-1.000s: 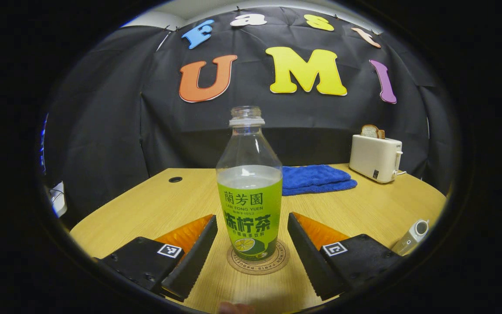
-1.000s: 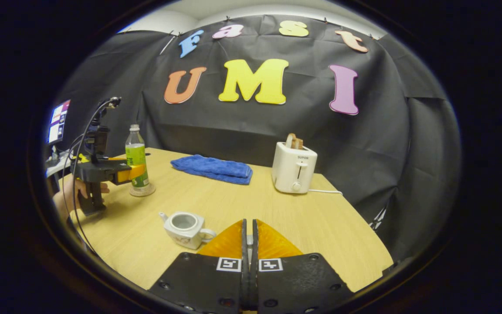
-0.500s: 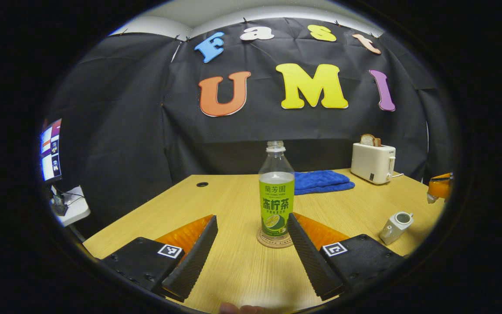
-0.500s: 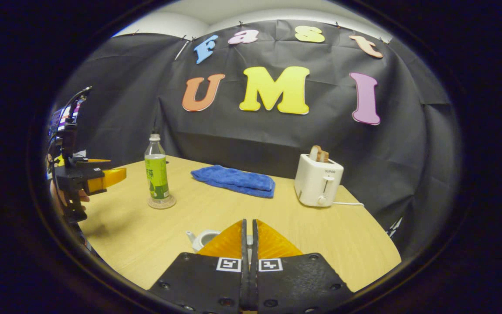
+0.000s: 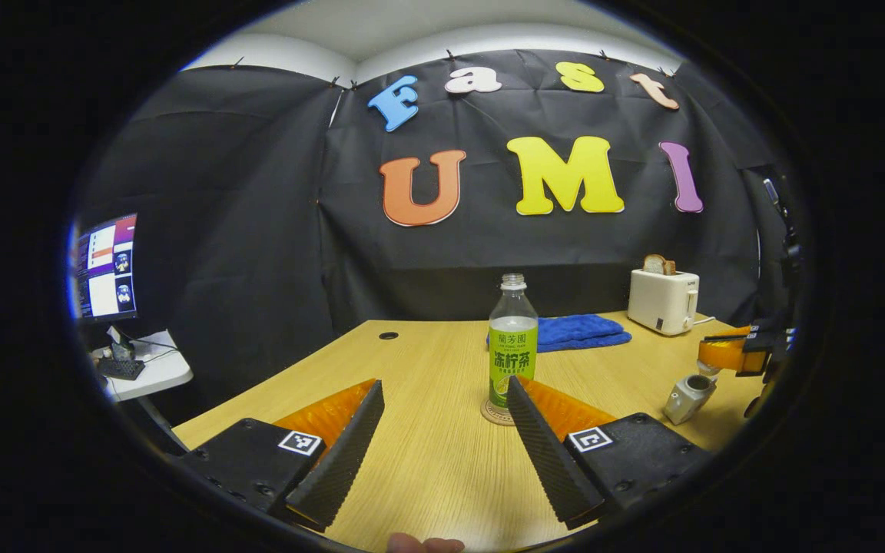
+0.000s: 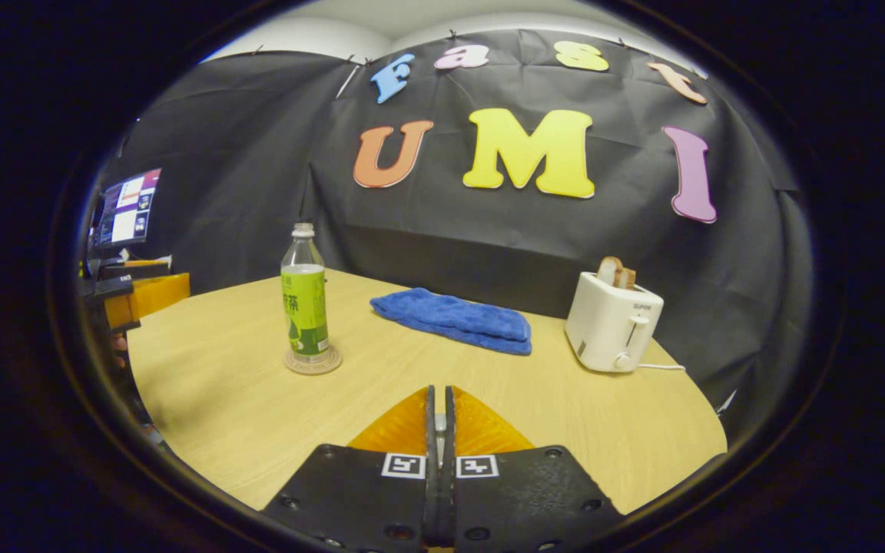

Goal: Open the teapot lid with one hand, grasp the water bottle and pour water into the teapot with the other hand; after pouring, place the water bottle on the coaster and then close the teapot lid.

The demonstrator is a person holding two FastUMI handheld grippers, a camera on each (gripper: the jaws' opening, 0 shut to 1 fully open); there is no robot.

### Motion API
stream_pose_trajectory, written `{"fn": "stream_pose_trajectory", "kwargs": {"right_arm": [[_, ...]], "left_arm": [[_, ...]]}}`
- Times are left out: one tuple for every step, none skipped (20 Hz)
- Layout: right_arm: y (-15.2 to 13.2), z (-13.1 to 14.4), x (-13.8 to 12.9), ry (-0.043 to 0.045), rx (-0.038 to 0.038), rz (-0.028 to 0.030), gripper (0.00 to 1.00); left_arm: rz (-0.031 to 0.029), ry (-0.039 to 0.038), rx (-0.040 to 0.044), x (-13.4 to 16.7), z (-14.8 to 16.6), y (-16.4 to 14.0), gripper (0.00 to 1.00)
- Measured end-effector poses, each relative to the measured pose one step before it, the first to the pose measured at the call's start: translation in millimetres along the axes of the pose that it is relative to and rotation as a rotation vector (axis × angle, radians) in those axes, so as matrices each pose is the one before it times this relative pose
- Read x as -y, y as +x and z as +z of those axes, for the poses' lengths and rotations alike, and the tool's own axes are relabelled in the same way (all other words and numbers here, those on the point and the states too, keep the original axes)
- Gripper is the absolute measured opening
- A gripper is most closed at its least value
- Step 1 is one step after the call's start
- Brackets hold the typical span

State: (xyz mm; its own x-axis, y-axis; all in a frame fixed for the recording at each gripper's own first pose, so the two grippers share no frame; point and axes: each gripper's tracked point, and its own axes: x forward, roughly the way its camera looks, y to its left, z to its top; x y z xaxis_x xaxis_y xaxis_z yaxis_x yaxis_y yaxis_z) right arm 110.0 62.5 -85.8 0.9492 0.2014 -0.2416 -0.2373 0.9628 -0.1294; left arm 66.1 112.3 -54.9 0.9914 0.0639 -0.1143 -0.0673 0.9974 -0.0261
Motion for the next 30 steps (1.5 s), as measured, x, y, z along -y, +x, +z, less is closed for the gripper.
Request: {"fn": "stream_pose_trajectory", "kwargs": {"right_arm": [[1.05, -3.46, 0.09, -0.00635, 0.00025, -0.00271, 0.0], [1.87, -2.39, 0.07, -0.00159, -0.00223, -0.002, 0.0], [2.95, -4.32, -0.67, 0.00276, -0.00741, 0.00239, 0.0], [2.05, -3.48, 0.47, 0.00463, -0.00562, 0.00208, 0.0], [1.52, -1.85, -0.29, 0.00489, -0.00441, 0.00104, 0.0], [1.45, -0.97, -0.27, 0.00416, -0.0012, 0.00106, 0.0], [0.95, -0.62, -0.33, 0.00223, -0.00028, 0.00069, 0.0], [0.56, -0.74, -1.05, -0.00053, 0.00345, -0.0005, 0.0], [-0.36, -0.59, -0.16, -0.00629, 0.00171, -0.00282, 0.0], [0.0, -0.71, -0.05, -0.00666, 0.00406, -0.00298, 0.0], [0.79, -1.41, 0.18, -0.00466, 0.00088, -0.00219, 0.0], [0.88, -2.39, -0.8, -0.00314, -0.00191, -0.00156, 0.0], [-1.03, -3.48, -0.3, -0.00338, -0.00504, -0.00604, 0.0], [1.51, 1.29, 0.46, 0.00317, 0.01072, -0.00011, 0.0], [-0.13, -0.89, 0.37, 0.00146, -0.00295, -0.00267, 0.0], [-0.47, -0.15, -0.54, -0.0094, 0.00038, -0.00253, 0.0], [-1.57, -0.23, -0.41, -0.00584, 0.0015, -0.00513, 0.0], [-0.69, 0.93, -0.25, 0.00076, 0.0041, -0.00082, 0.06], [0.44, 2.0, -2.86, 0.01194, 0.0065, 0.01328, 0.07], [-1.9, 2.84, -1.87, 0.01731, 0.0032, 0.00797, 0.1], [-4.02, 5.09, -0.73, 0.01892, 0.01611, 0.00966, 0.15], [-5.12, 8.78, 0.2, 0.01747, 0.02418, -0.00081, 0.36], [-6.98, 8.91, 0.35, 0.01553, 0.02617, -0.00583, 0.46], [-6.4, 10.04, 4.11, 0.01621, 0.02919, -0.01669, 0.61], [-6.79, 9.6, 5.51, 0.01976, 0.02835, -0.02091, 0.7], [-7.0, 11.06, 5.66, 0.02228, 0.02788, -0.02073, 0.8], [-7.2, 10.83, 6.08, 0.02071, 0.02563, -0.0253, 0.89], [-7.23, 11.24, 6.95, 0.01974, 0.0266, -0.03244, 0.9], [-7.32, 8.74, 7.62, 0.01779, 0.02076, -0.03275, 0.92], [-6.51, 6.69, 5.88, 0.01143, 0.01133, -0.03301, 0.93]], "left_arm": [[0.00592, 0.0008, -0.00119, -2.45, 0.28, -1.52, 1.0], [0.00518, -0.00072, -0.00045, -2.33, -0.9, -0.3, 1.0], [0.0041, -0.00209, -0.00546, -1.82, -0.8, 0.32, 1.0], [0.00456, -0.0004, -0.00314, -1.74, -0.94, -0.75, 1.0], [0.0037, 0.00204, -0.00281, -1.38, -1.94, -0.69, 1.0], [0.00238, 0.00301, -0.00134, -0.83, -0.3, -0.43, 1.0], [0.00345, 0.00139, -0.00152, -2.08, -1.52, 0.43, 1.0], [0.00205, -0.00085, -0.00491, -1.3, -1.06, -0.47, 1.0], [0.0018, 0.00007, -0.0043, -0.51, -0.07, -0.08, 1.0], [0.00075, -0.00008, -0.0012, 0.13, 0.66, 0.84, 1.0], [-0.00143, -0.00004, 0.00129, 0.66, 0.23, 0.6, 1.0], [-0.00072, 0.00046, 0.00216, 0.46, 0.88, -1.39, 1.0], [-0.00152, 0.00017, 0.00221, 0.62, 0.23, -0.1, 1.0], [-0.00102, -0.00103, 0.00213, 0.71, 1.9, -0.19, 1.0], [-0.00233, -0.00071, 0.00163, 0.92, 0.84, -0.38, 1.0], [-0.00118, -0.00196, 0.00154, 0.91, 0.54, -0.51, 1.0], [-0.00046, -0.0018, 0.00308, 0.84, 1.61, 0.0, 1.0], [-0.00153, -0.00145, 0.0028, 1.03, 1.1, -0.03, 1.0], [-0.00196, -0.00292, 0.00377, 1.82, 1.68, -1.1, 1.0], [-0.00442, -0.00468, 0.00373, 2.19, 2.27, -0.23, 1.0], [-0.00507, -0.00602, 0.00454, 2.67, 1.67, -1.05, 1.0], [-0.00459, -0.00342, 0.00679, 3.18, 3.43, -1.2, 1.0], [-0.00649, -0.00358, 0.00509, 5.16, 2.21, 0.86, 1.0], [-0.00957, -0.00753, 0.00665, 5.44, 4.44, -1.51, 1.0], [-0.01371, -0.00871, 0.00817, 7.09, 4.38, -1.49, 1.0], [-0.0133, -0.00483, 0.0106, 6.64, 5.74, -1.14, 1.0], [-0.01001, -0.00147, 0.0116, 6.71, 5.52, -2.35, 1.0], [-0.01164, 0.00236, 0.01209, 7.02, 6.79, -1.6, 1.0], [-0.00908, 0.00302, 0.01367, 5.95, 6.37, -2.28, 1.0], [-0.00789, 0.00124, 0.01381, 5.59, 5.99, -1.78, 1.0]]}}
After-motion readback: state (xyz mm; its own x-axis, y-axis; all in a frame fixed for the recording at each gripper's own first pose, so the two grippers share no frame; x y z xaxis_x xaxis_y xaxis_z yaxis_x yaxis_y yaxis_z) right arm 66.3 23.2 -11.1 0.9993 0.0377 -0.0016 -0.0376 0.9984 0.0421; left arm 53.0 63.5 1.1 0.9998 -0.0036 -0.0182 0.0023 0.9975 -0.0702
